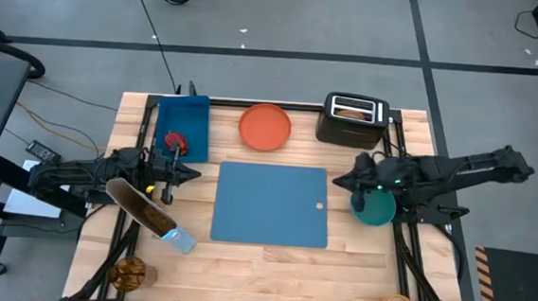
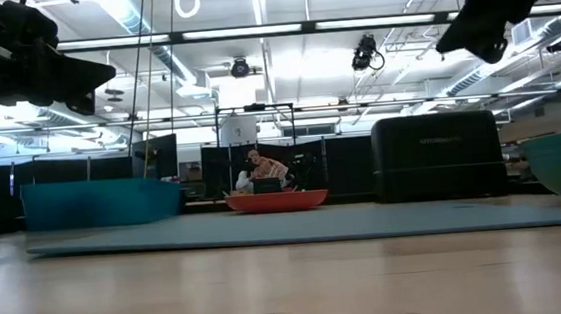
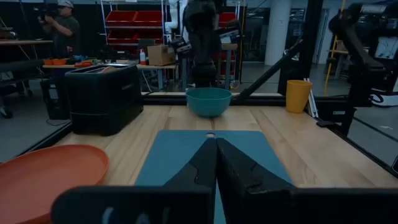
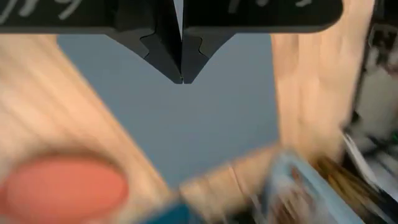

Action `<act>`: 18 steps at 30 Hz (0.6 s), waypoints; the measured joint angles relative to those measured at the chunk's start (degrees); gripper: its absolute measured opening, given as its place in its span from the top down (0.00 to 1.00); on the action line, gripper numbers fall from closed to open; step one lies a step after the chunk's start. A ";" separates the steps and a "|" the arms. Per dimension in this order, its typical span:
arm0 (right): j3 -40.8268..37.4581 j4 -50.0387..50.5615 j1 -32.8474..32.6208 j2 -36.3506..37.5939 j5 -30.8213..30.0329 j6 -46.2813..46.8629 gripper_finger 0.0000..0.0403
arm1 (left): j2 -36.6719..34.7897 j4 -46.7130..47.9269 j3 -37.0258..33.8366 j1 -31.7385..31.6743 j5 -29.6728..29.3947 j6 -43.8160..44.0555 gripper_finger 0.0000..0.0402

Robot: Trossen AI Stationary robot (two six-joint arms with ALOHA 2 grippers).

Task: Arrange a breakfast setting
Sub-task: Put the green bowl on the blue table mat

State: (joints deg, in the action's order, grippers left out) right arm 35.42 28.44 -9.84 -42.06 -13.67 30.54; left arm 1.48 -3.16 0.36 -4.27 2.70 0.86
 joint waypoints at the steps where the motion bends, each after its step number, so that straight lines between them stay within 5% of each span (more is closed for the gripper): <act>1: 3.08 4.39 -0.70 -2.82 0.04 1.91 0.98 | 0.00 0.00 0.02 0.02 0.00 0.00 0.97; 10: 23.14 37.57 -8.42 -21.13 4.05 25.48 0.98 | 0.00 -0.01 0.00 0.02 0.00 0.00 0.97; 18: 20.34 39.94 -13.63 -26.54 9.15 42.44 0.83 | 0.00 -0.01 0.02 0.01 0.00 0.00 0.97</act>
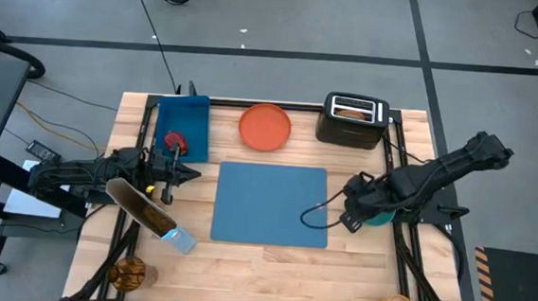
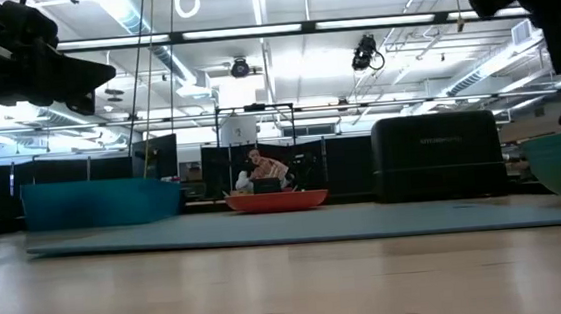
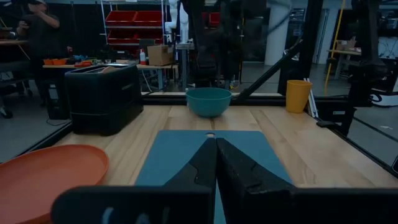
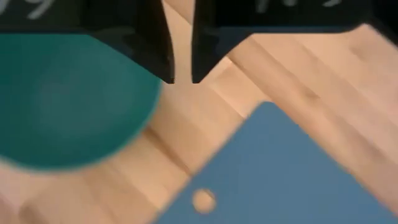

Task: Arrange a breakfast setting
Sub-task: Put the green bowl on the blue table mat

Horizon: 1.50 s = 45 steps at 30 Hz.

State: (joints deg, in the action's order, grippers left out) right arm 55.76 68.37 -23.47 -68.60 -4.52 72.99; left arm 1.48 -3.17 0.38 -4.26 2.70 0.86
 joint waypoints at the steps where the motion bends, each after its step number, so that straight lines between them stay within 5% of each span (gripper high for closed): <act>1: -0.89 -0.02 -0.15 -0.56 0.20 1.22 0.79 | 0.00 -0.01 0.00 -0.01 0.00 0.00 0.97; 7: -6.40 -5.19 -0.82 -4.02 -0.26 4.83 0.60 | 0.00 -0.01 -0.02 0.00 0.00 0.00 0.97; 12: -9.09 -7.38 -0.85 -7.38 -1.35 6.11 0.56 | 0.00 -0.01 -0.02 -0.01 0.00 0.00 0.97; 23: -9.11 -7.03 -0.85 -12.94 -1.34 6.58 0.65 | 0.00 -0.01 -0.01 0.00 0.00 0.00 0.97; 36: -8.69 -6.49 -0.80 -11.30 -1.75 6.33 0.96 | 0.00 -0.01 0.00 0.00 0.00 0.00 0.97; 45: 2.92 -2.52 -0.58 -12.92 -9.04 -7.48 0.97 | 0.00 0.00 -0.02 0.01 0.00 0.00 0.97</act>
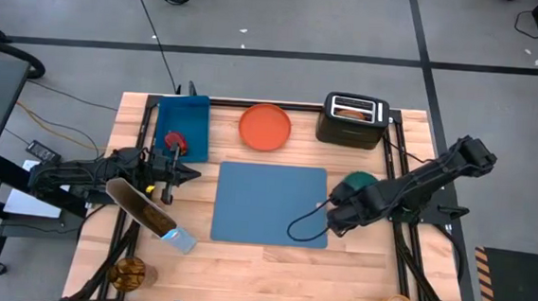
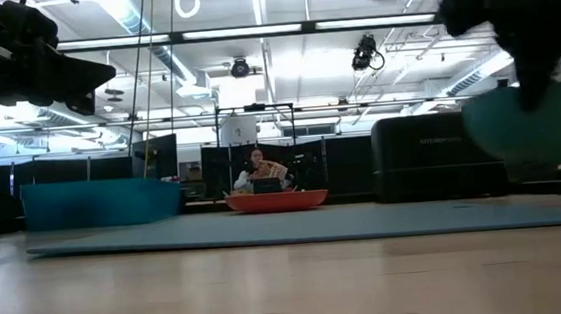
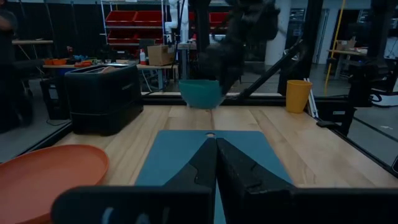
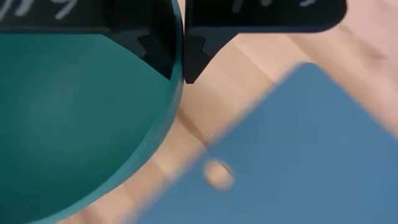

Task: Arrange a breakfast setting
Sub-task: Put the green bowl on the blue table mat

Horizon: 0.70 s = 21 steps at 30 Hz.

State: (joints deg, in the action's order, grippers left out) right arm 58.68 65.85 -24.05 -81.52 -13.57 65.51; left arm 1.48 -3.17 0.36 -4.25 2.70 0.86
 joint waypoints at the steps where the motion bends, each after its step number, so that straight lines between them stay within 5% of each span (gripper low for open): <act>1: 2.29 0.05 0.22 -0.92 -1.31 -3.54 0.97 | 0.00 -0.01 0.00 -0.01 0.00 0.00 0.97; 11: 21.47 -8.75 4.14 -16.22 -3.01 -52.89 0.97 | 0.00 0.00 0.00 -0.02 0.00 0.00 0.97; 21: 29.39 -14.65 8.59 -28.67 7.30 -78.51 0.96 | 0.00 0.01 0.01 -0.02 0.00 0.00 0.97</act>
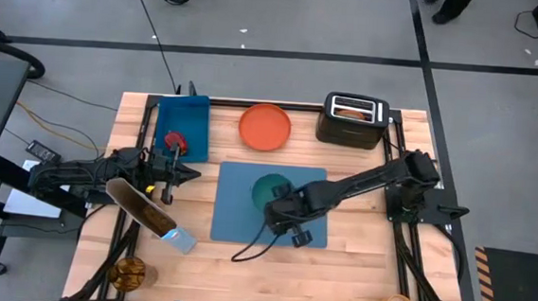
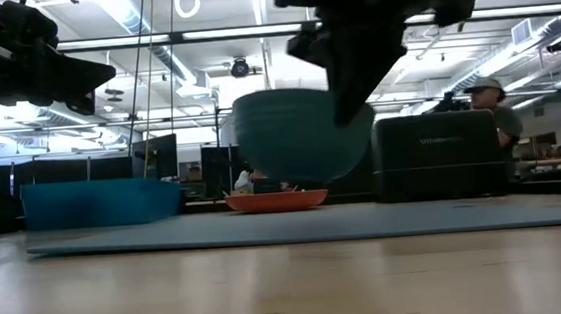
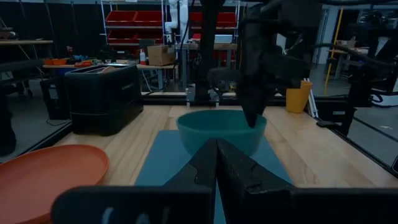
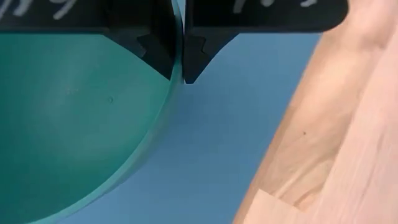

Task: Arrange a breakfast setting
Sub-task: Put the green bowl on the blue table mat

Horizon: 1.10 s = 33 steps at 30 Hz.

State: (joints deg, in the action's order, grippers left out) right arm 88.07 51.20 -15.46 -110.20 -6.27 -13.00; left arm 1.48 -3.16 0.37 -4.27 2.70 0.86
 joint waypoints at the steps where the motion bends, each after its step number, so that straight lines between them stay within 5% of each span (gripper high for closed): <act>1: 0.73 0.00 0.17 -0.81 0.48 -1.51 0.96 | 0.00 0.00 0.01 0.00 0.00 0.00 0.97; 9: 3.78 5.19 0.72 -5.20 -1.85 -7.49 0.96 | 0.00 0.01 0.00 0.02 0.00 0.00 0.97; 33: 3.56 4.95 3.16 -5.00 1.84 -4.63 0.92 | 0.00 -0.02 0.01 0.02 0.00 0.00 0.97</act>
State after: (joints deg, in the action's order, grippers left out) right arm 91.64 56.14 -12.30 -115.20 -4.43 -17.63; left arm 1.48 -3.18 0.38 -4.25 2.70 0.86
